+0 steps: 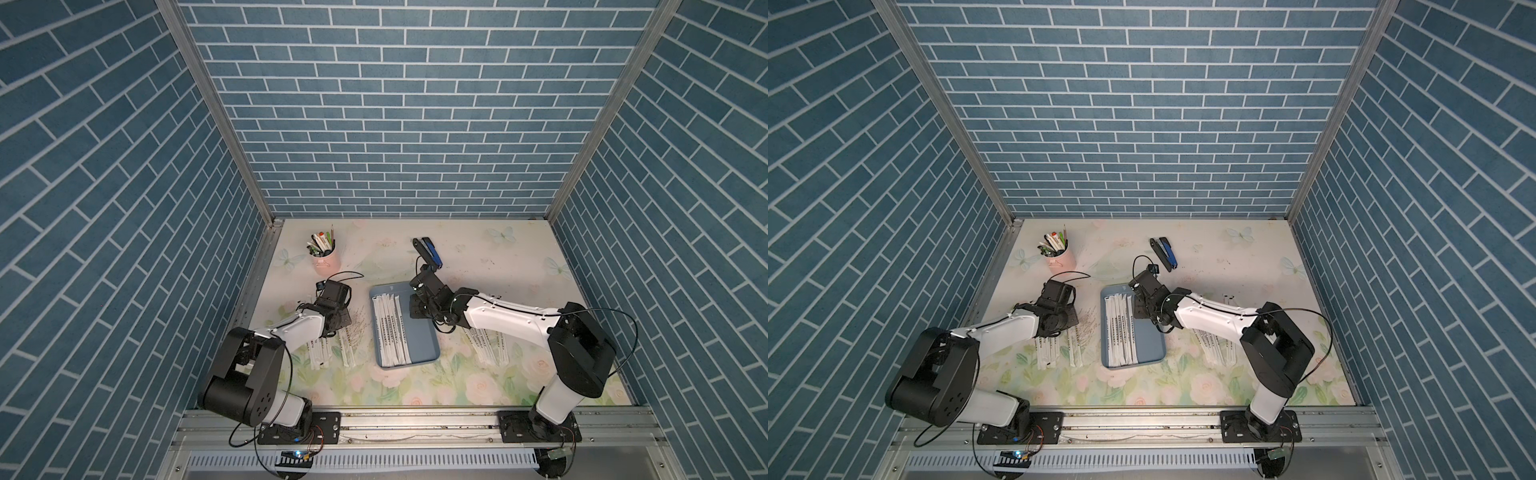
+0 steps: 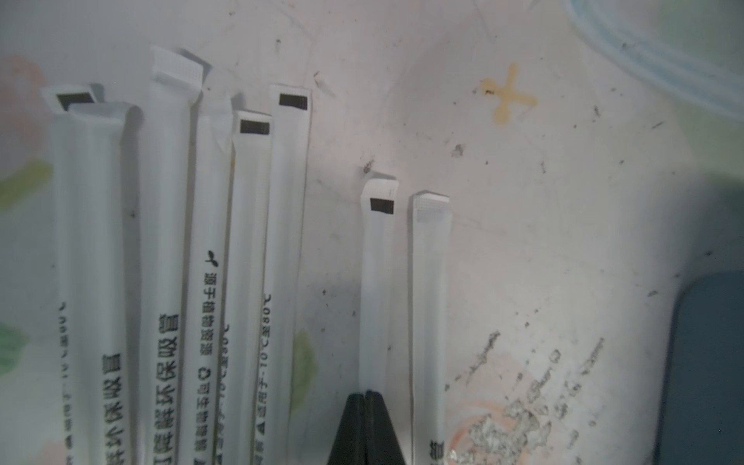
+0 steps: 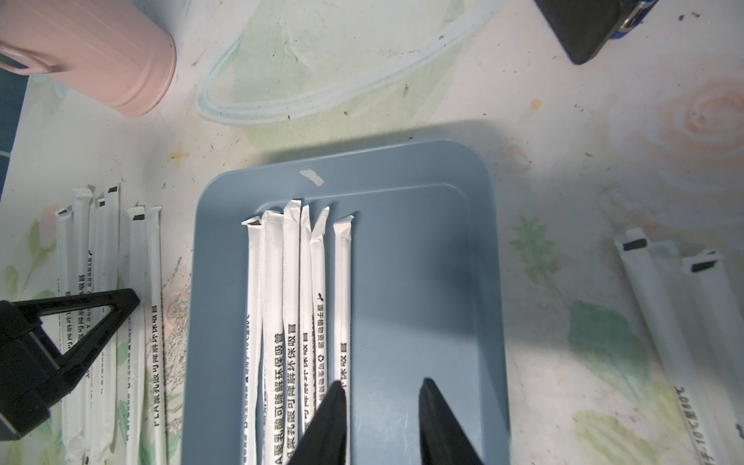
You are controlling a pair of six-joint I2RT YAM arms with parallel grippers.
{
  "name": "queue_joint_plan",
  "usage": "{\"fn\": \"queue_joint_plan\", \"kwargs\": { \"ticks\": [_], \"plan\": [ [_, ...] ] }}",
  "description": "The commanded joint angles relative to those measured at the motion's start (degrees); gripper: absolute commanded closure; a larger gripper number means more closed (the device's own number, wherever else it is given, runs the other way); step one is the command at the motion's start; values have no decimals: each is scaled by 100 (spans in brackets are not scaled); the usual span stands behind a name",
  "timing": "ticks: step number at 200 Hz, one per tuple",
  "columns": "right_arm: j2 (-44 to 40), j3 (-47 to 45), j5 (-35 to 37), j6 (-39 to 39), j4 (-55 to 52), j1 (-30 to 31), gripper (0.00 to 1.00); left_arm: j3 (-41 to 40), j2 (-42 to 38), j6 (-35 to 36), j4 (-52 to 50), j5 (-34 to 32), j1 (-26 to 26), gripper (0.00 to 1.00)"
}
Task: Put the straws into the storage box
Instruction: Pick up the straw from the center of the board.
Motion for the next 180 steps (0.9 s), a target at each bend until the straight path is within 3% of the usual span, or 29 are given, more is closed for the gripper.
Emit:
{"fn": "queue_joint_plan", "kwargs": {
  "ticks": [1,126,180],
  "plan": [
    [-115,26,95,-151,0,-14,68,93,-185,28,-482,-148,-20,100],
    [-156,3,175,-196,-105,-70,68,514,-801,-28,-962,-214,-39,100],
    [-454,-125,335,-306,-189,-424,68,1187,-931,-368,-1292,-114,-556,100]
  ]
}}
